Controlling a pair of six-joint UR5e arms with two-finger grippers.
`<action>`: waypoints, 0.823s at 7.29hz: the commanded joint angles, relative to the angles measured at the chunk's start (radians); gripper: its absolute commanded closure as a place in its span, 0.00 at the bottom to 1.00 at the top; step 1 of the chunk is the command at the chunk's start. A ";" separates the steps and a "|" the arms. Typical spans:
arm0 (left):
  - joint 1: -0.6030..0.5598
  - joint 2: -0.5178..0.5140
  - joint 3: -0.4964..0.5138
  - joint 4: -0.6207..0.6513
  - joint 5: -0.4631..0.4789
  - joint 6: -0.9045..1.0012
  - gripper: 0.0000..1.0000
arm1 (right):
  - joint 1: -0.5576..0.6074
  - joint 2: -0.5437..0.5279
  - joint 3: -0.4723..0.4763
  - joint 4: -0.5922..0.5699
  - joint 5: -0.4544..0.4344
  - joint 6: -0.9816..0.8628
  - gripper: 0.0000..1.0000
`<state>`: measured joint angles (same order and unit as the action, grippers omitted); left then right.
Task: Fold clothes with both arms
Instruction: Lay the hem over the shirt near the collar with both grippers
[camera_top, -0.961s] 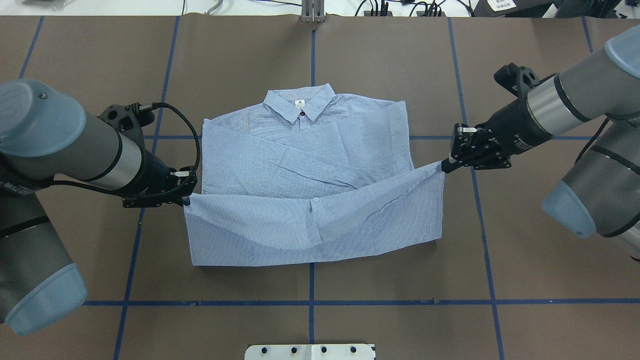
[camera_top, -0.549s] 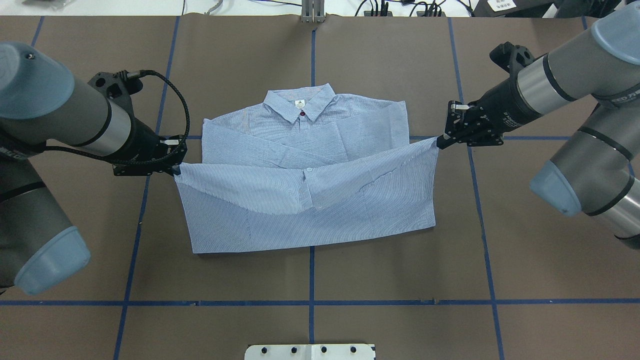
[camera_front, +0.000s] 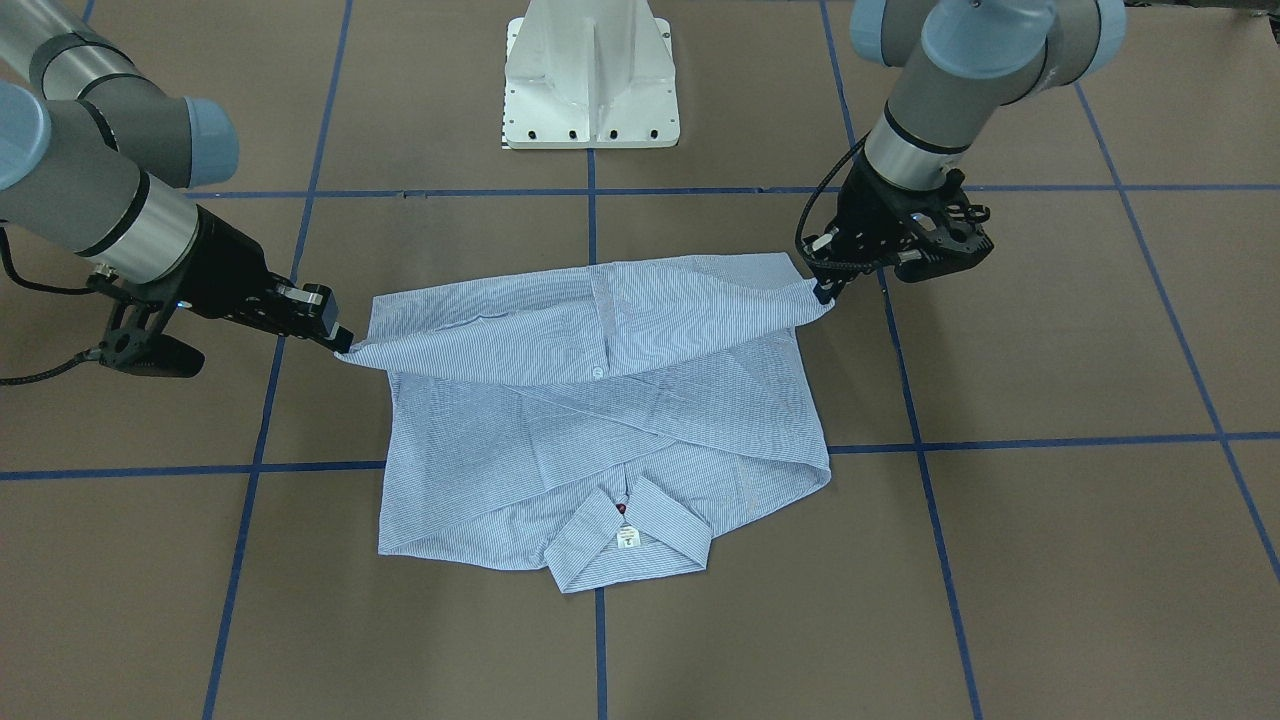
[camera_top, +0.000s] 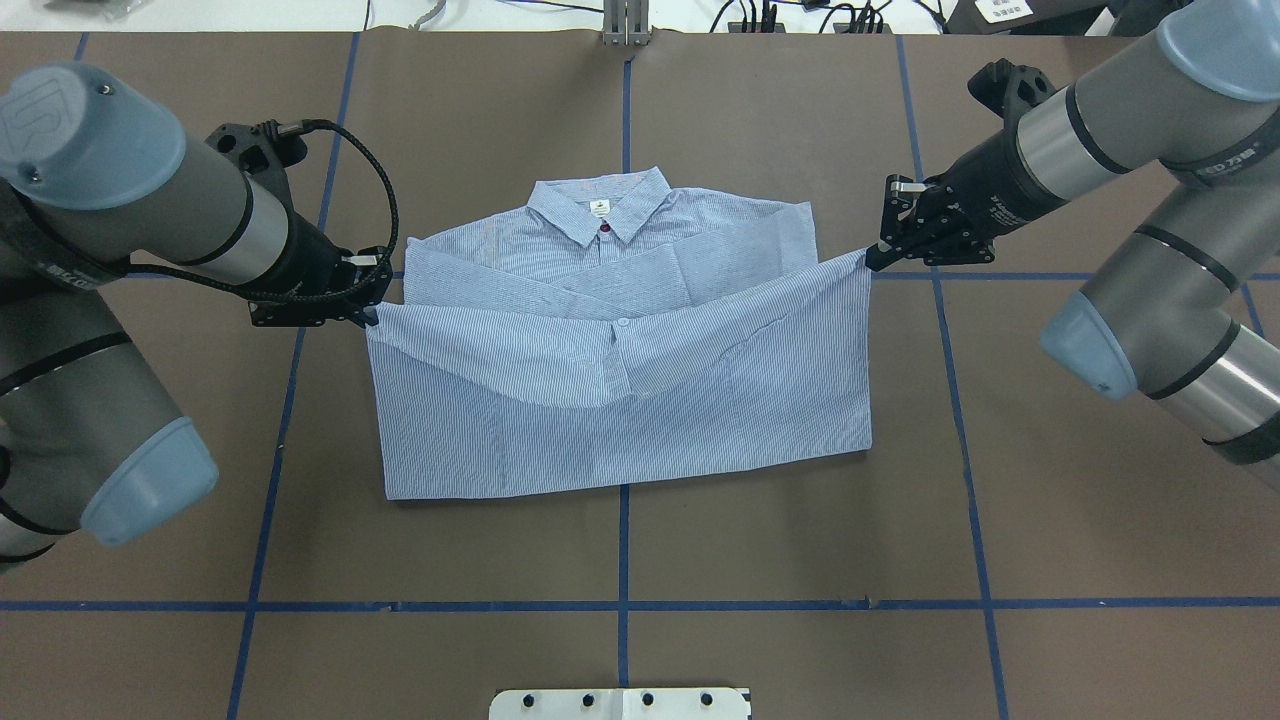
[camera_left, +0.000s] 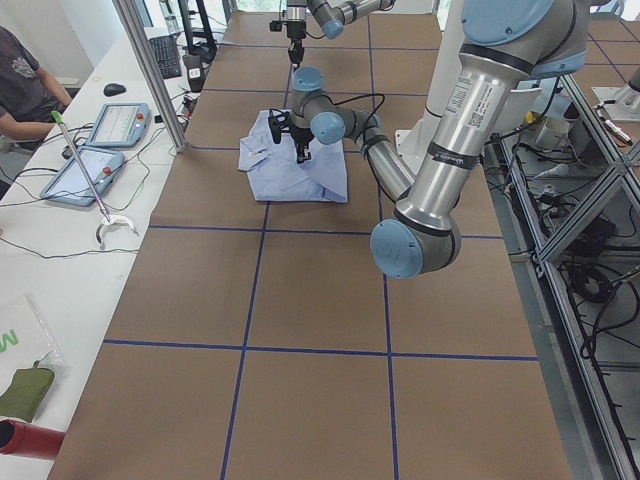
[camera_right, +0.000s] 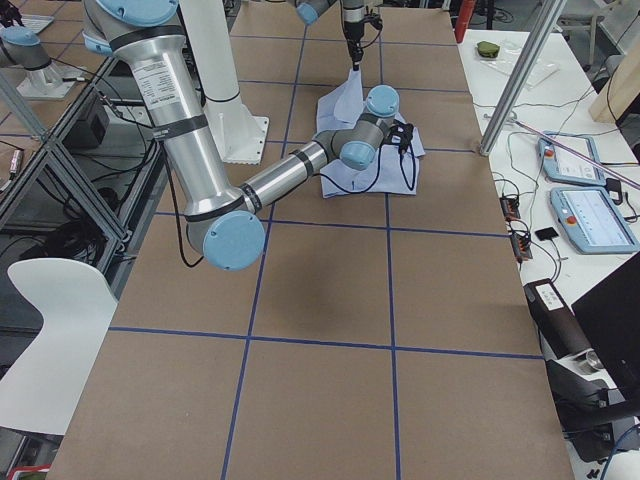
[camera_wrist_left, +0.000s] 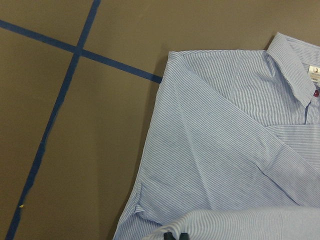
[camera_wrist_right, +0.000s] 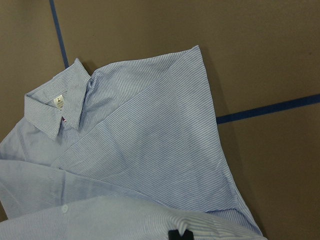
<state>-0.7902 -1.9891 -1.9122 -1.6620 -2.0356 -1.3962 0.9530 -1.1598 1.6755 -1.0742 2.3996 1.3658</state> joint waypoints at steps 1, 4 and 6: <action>-0.040 -0.002 0.051 -0.062 0.000 0.002 1.00 | 0.006 0.051 -0.066 0.000 -0.008 -0.016 1.00; -0.040 -0.062 0.160 -0.131 0.000 -0.001 1.00 | 0.026 0.107 -0.162 0.007 -0.014 -0.059 1.00; -0.041 -0.066 0.241 -0.212 0.002 0.000 1.00 | 0.024 0.127 -0.216 0.010 -0.034 -0.089 1.00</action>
<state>-0.8302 -2.0498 -1.7207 -1.8284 -2.0352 -1.3970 0.9775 -1.0440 1.4910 -1.0657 2.3759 1.2983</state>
